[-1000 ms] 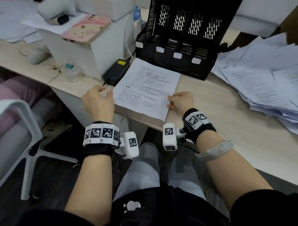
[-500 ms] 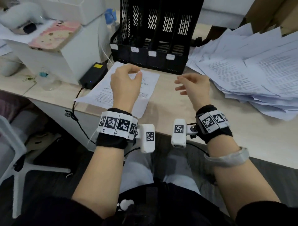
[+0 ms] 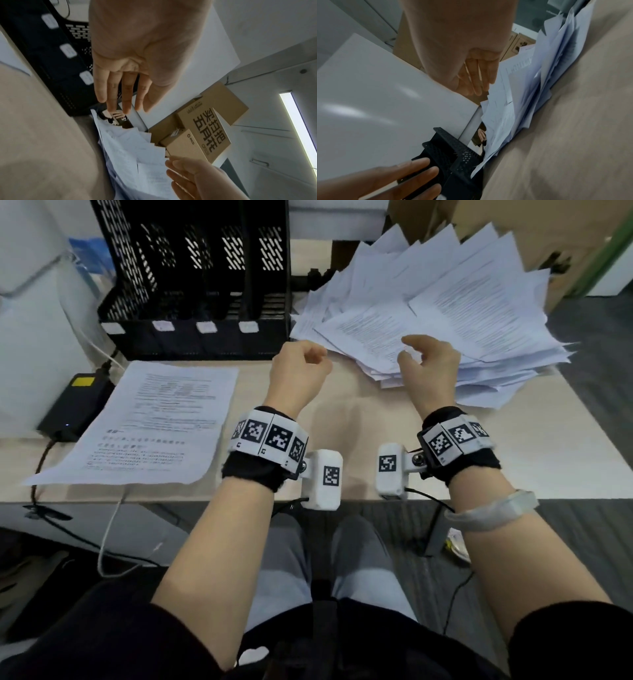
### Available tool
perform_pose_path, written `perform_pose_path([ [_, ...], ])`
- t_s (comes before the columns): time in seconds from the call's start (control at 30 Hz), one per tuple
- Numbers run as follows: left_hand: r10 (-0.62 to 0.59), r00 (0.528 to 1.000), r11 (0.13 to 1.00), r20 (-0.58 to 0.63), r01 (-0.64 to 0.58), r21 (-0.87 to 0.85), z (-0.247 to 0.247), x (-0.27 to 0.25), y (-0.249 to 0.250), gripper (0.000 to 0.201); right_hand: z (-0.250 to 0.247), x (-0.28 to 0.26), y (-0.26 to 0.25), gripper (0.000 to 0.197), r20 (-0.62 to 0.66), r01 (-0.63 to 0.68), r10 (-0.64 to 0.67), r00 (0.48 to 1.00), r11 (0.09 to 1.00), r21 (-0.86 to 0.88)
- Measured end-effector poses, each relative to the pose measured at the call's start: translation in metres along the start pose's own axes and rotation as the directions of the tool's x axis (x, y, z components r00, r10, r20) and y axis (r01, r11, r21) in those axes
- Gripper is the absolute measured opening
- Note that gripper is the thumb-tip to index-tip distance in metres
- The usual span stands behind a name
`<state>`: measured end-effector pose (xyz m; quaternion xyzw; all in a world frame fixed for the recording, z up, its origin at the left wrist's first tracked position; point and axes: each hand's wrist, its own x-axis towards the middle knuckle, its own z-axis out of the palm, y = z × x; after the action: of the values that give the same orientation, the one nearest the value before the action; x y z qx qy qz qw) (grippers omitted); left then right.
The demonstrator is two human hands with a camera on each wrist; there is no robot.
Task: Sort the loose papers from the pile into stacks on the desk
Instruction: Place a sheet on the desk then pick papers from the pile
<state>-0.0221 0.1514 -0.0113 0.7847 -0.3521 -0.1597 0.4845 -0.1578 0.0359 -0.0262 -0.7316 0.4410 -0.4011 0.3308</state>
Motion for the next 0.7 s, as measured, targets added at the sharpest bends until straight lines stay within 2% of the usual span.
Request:
perform_pose_path([
  [0.3, -0.099, 0.977, 0.994, 0.19, 0.105, -0.02, 0.07, 0.026, 0.002, 0.038, -0.022, 0.033, 0.043, 0.042, 0.252, -0.015, 0.103, 0.962, 0.943, -0.331],
  [0.43, -0.14, 0.955, 0.987, 0.262, 0.155, -0.037, 0.091, 0.037, 0.002, 0.04, -0.026, 0.034, 0.056, 0.029, 0.289, -0.148, 0.25, 0.924, 0.931, -0.334],
  [0.53, -0.186, 0.939, 0.973, 0.289, 0.218, -0.082, 0.106, 0.045, 0.0, 0.039, -0.028, 0.029, 0.064, 0.035, 0.341, -0.214, 0.329, 0.881, 0.918, -0.334],
  [0.6, -0.214, 0.937, 0.966, 0.275, 0.245, -0.083, 0.113, 0.051, -0.002, 0.039, -0.029, 0.026, 0.07, 0.036, 0.38, -0.223, 0.348, 0.857, 0.916, -0.334],
  [0.7, -0.252, 0.93, 0.956, 0.269, 0.282, -0.077, 0.122, 0.058, -0.008, 0.04, -0.03, 0.025, 0.076, 0.031, 0.389, -0.223, 0.343, 0.855, 0.921, -0.32],
])
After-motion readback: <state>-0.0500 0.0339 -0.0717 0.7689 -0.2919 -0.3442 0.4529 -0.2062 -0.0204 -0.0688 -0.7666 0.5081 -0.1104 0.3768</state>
